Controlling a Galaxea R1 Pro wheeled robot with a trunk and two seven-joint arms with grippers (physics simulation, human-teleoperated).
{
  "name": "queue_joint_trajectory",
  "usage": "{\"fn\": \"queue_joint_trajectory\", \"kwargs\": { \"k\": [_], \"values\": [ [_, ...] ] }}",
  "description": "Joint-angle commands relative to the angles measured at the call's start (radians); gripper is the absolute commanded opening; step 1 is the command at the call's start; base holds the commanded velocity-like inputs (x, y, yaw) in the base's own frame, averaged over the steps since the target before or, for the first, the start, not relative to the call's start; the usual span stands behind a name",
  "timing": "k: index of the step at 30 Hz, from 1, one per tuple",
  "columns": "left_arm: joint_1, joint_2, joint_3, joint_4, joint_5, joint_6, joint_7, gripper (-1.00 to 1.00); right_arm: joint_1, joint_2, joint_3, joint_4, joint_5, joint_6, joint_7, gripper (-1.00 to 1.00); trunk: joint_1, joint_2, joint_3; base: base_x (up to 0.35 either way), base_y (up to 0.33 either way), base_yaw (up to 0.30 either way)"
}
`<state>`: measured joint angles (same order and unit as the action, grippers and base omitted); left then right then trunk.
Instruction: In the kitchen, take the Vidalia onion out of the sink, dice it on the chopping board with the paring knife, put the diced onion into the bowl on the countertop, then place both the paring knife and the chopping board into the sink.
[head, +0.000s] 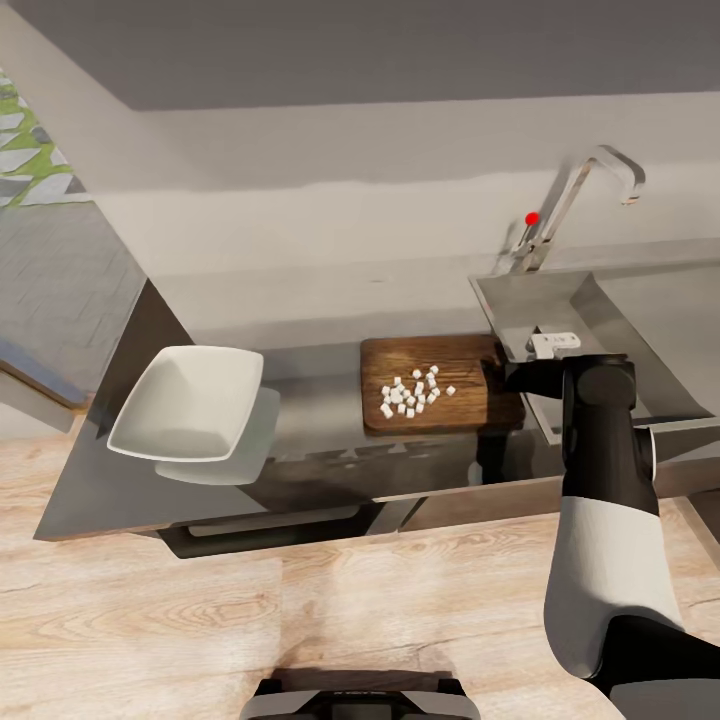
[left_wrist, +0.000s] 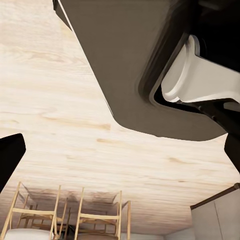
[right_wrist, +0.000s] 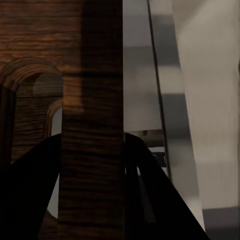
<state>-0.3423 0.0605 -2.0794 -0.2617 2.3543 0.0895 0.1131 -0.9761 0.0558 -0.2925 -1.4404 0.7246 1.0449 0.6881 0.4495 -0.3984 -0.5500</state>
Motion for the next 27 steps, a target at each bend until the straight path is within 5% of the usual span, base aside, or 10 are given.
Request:
{"fn": "queue_joint_trajectory", "kwargs": {
  "k": [1,27],
  "values": [
    [-0.001,0.001,-0.002,-0.004,0.002,0.0,0.005,1.0,-0.001,0.001,-0.002,-0.001,0.009,0.002,0.01,-1.0,0.001,-0.002,-0.001,0.0,0.0,0.0],
    [-0.001,0.001,-0.002,-0.004,0.002,0.0,0.005,1.0,-0.001,0.001,-0.002,-0.008,0.009,0.002,0.011,-1.0,0.001,-0.002,0.023,0.0,0.0,0.0]
  ]
}}
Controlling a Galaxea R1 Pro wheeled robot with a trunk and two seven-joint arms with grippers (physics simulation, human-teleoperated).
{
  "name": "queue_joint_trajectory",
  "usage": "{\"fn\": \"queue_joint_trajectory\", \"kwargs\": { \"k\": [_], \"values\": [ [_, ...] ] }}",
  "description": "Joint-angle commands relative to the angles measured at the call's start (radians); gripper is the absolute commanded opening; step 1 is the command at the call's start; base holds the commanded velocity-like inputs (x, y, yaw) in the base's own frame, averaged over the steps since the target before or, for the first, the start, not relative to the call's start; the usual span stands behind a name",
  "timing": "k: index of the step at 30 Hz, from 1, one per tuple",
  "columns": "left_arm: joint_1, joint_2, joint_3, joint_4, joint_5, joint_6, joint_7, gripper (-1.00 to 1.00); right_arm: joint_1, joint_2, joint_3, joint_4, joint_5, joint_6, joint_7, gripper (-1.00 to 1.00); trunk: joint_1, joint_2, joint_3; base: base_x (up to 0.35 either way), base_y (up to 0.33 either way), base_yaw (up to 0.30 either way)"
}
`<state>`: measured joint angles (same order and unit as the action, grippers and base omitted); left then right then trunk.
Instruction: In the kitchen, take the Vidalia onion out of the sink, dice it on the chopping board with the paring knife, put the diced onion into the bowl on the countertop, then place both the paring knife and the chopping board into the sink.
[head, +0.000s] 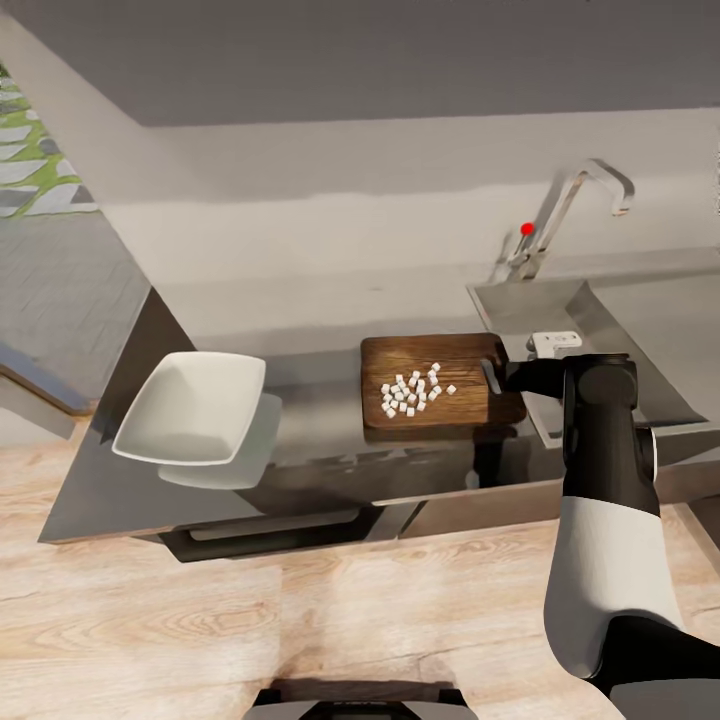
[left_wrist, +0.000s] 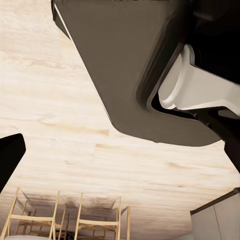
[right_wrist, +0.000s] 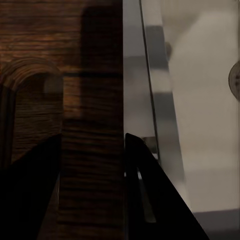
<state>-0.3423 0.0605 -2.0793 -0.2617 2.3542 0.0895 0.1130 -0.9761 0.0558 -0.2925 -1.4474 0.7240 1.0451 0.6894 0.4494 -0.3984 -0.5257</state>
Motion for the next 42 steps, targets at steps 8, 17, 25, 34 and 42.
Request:
{"fn": "queue_joint_trajectory", "kwargs": {
  "k": [8,17,25,34,42],
  "values": [
    [-0.001,0.001,-0.002,-0.004,0.002,0.0,0.005,1.0,-0.001,0.001,-0.002,-0.001,0.009,0.002,0.01,-1.0,0.001,-0.002,0.007,0.028,0.087,0.0],
    [-0.001,0.001,-0.002,-0.004,0.002,0.0,0.005,1.0,-0.001,0.001,-0.002,-0.001,0.009,0.002,0.01,-1.0,0.001,-0.002,0.008,0.075,0.231,0.0],
    [-0.001,0.001,-0.002,-0.004,0.002,0.0,0.005,1.0,-0.001,0.001,-0.002,-0.001,0.009,0.002,0.01,-1.0,0.001,-0.002,0.011,0.006,0.019,0.0],
    [-0.001,0.001,-0.002,-0.004,0.002,0.0,0.005,1.0,-0.001,0.001,-0.002,-0.001,0.009,0.002,0.01,-1.0,0.001,-0.002,0.014,0.0,0.0,0.0],
    [-0.001,0.001,-0.002,-0.004,0.002,0.0,0.005,1.0,-0.001,0.001,-0.002,-0.001,0.009,0.002,0.009,-1.0,0.001,-0.002,0.015,0.0,0.0,0.0]
  ]
}}
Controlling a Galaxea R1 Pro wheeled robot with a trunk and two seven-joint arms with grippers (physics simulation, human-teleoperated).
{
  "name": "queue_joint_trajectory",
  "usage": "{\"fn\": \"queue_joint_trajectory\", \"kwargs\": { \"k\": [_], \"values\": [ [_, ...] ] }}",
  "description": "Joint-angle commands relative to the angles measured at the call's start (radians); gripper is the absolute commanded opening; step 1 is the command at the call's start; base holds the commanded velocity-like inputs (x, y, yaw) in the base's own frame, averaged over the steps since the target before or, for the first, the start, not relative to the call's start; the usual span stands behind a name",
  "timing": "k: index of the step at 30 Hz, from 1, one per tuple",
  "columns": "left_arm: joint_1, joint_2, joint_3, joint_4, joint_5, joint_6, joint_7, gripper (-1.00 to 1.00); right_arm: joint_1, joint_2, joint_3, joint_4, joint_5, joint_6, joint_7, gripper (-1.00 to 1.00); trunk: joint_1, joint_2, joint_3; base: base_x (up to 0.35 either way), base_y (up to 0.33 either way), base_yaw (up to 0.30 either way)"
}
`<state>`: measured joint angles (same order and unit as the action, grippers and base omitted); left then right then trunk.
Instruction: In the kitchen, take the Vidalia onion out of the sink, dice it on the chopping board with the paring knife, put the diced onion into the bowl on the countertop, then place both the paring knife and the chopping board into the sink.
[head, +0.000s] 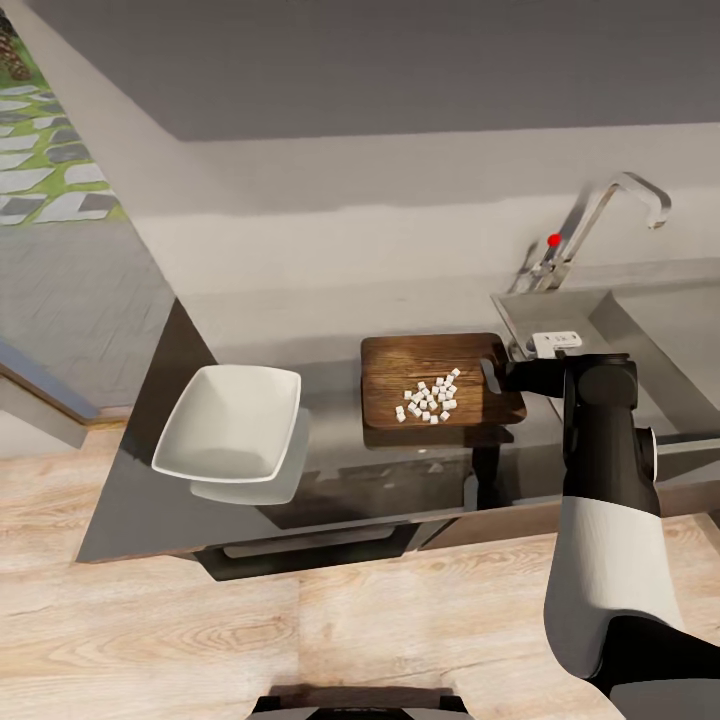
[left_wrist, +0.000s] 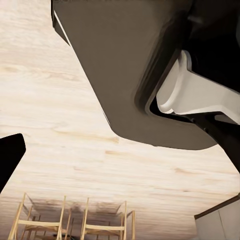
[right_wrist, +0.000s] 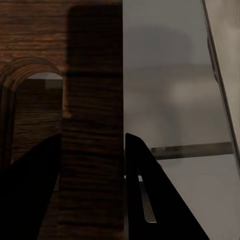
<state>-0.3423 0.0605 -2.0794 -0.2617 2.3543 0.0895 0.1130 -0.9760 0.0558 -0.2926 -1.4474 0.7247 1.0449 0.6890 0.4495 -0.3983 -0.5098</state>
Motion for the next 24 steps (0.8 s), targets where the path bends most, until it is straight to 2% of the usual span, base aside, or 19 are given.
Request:
{"fn": "queue_joint_trajectory", "kwargs": {
  "k": [1,24],
  "values": [
    [-0.001,0.001,-0.002,-0.004,0.002,0.0,0.005,1.0,-0.001,0.001,-0.002,-0.001,0.009,0.002,0.01,-1.0,0.001,-0.002,-0.001,0.0,0.0,0.0],
    [-0.001,0.001,-0.002,-0.004,0.002,0.0,0.005,1.0,-0.001,0.001,-0.002,-0.001,0.01,0.002,0.01,-1.0,0.001,-0.002,0.002,0.0,0.0,0.0]
  ]
}}
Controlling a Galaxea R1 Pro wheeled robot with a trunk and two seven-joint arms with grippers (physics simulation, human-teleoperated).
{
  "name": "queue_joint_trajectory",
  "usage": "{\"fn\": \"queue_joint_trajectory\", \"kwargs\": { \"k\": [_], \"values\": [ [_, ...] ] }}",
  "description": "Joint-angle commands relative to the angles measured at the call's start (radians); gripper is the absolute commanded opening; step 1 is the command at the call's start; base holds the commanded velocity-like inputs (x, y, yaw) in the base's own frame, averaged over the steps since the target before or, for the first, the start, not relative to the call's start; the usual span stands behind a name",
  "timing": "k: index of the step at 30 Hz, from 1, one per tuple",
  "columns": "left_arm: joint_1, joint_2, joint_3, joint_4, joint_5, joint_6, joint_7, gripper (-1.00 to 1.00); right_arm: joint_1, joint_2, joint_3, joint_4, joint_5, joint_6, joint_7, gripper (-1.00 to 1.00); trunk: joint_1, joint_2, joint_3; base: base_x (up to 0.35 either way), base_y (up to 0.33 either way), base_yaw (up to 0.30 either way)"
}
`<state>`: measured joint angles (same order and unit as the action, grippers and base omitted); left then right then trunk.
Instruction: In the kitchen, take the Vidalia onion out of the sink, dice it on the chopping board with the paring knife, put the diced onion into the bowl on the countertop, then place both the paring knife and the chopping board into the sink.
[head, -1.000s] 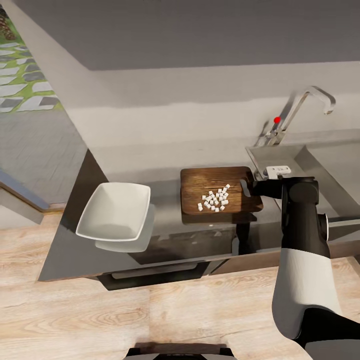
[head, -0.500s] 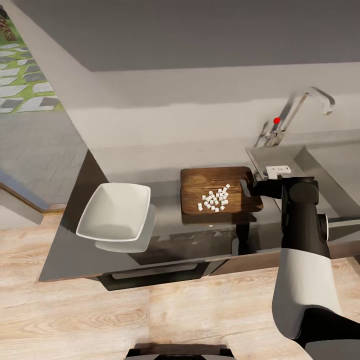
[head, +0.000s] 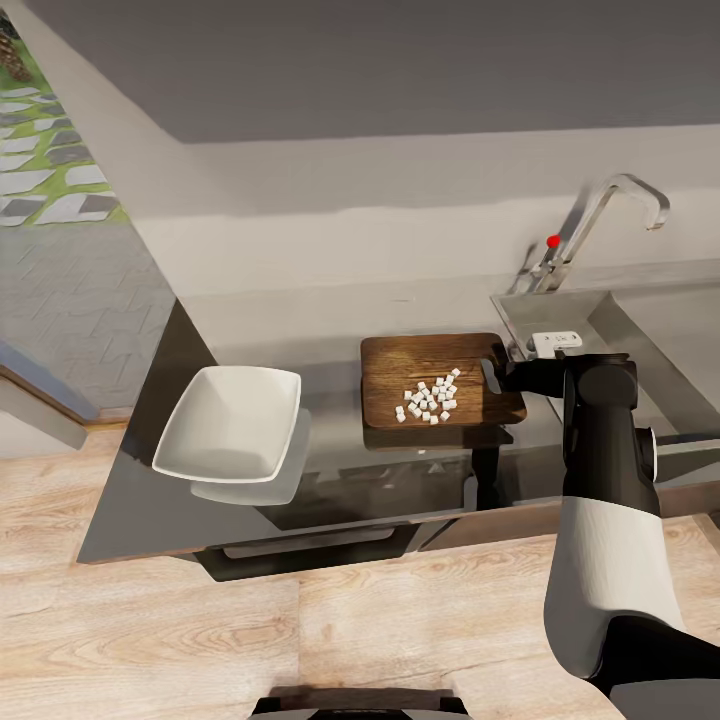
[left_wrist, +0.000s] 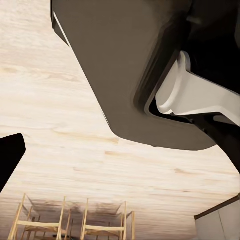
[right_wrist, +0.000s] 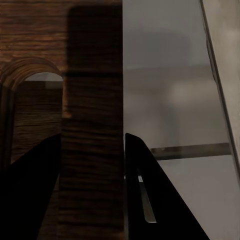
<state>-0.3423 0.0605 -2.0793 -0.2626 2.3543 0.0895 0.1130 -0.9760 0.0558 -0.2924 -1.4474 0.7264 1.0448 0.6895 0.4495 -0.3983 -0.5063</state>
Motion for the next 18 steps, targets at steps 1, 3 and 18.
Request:
{"fn": "queue_joint_trajectory", "kwargs": {
  "k": [1,3,18],
  "values": [
    [-0.001,0.001,-0.002,-0.004,0.002,0.0,0.005,1.0,-0.001,0.001,-0.002,-0.001,0.008,0.002,0.01,-1.0,0.001,-0.002,-0.001,0.0,0.0,0.0],
    [-0.001,0.001,-0.002,-0.004,0.002,0.0,0.005,1.0,-0.001,0.001,-0.002,0.0,0.008,0.002,0.01,-1.0,0.001,-0.002,-0.001,0.0,0.0,0.0],
    [0.003,0.001,-0.002,-0.004,0.002,-0.021,0.005,1.0,-0.003,0.001,-0.002,0.016,0.008,0.002,0.01,-1.0,0.001,-0.002,-0.001,0.0,0.0,0.0]
  ]
}}
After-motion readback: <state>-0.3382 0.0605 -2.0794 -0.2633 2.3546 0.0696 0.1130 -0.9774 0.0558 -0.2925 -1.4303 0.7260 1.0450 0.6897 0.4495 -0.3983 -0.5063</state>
